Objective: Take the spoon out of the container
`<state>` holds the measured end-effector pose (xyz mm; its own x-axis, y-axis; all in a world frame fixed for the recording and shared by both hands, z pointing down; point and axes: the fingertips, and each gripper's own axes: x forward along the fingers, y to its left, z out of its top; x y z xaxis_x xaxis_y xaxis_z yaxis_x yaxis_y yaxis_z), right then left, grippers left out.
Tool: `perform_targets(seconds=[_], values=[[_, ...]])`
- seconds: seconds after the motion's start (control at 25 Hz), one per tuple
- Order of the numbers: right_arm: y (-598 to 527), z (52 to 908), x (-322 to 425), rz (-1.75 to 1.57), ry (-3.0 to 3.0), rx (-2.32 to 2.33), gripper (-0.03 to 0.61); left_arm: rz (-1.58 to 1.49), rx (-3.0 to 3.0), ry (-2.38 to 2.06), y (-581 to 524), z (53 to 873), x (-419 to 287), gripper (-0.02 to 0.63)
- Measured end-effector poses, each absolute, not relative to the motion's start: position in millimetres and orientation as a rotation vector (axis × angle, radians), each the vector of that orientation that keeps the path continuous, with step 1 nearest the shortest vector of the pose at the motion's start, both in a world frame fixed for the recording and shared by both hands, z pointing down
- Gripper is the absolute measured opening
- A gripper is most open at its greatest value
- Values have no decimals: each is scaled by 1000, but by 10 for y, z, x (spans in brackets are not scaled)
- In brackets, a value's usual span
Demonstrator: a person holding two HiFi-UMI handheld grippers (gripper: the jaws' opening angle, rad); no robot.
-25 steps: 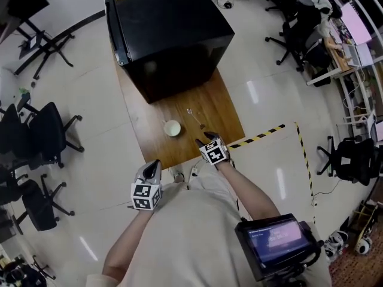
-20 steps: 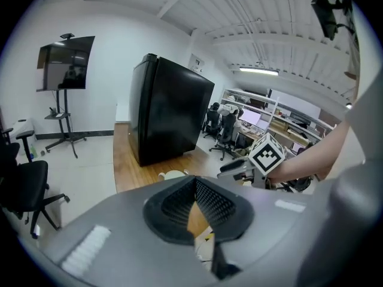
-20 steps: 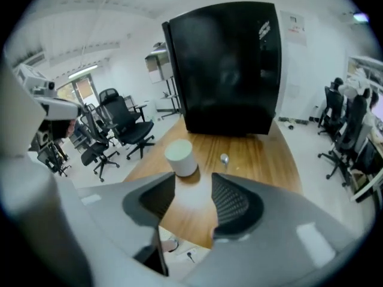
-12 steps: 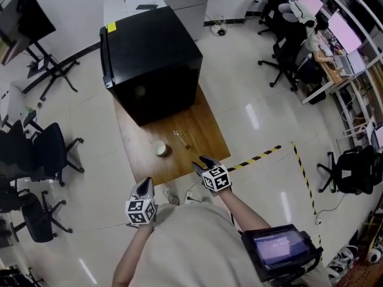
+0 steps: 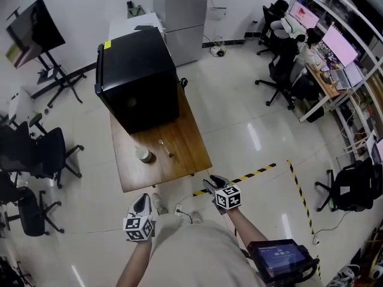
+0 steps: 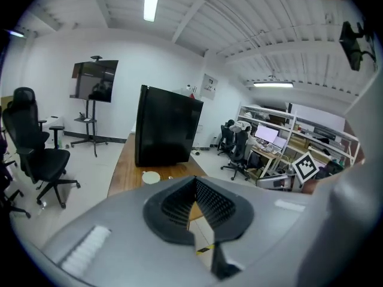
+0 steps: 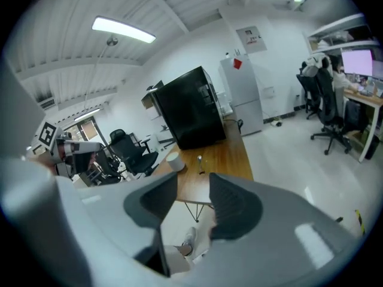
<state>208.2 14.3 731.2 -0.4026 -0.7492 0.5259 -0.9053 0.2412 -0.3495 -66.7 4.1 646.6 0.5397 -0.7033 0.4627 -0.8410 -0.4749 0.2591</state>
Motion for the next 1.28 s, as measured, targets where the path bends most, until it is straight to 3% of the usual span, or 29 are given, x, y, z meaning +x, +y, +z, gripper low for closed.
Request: perform_targets(seconds=[0.36,0.56,0.76,0.84,1.28], values=[[716,6864,2456,835,-2396,1506,169,364,2221,-1321,851,6537,-366,-11],[799,6224,2330,594,-2518,1474,146,295,2175,-1391,777,6315,-558,-11],[778,6076,2358,556,-2549,1536,117,160,2141,-1436,599,6009,-616,-11],[812,6005,2370,527,-2549,1589,78,136,2161,-1438,581,5901,-586,-12],[790,5667,1879,327,-2591,1566,74,192,2119,-1378,806,6218,-674,-12]])
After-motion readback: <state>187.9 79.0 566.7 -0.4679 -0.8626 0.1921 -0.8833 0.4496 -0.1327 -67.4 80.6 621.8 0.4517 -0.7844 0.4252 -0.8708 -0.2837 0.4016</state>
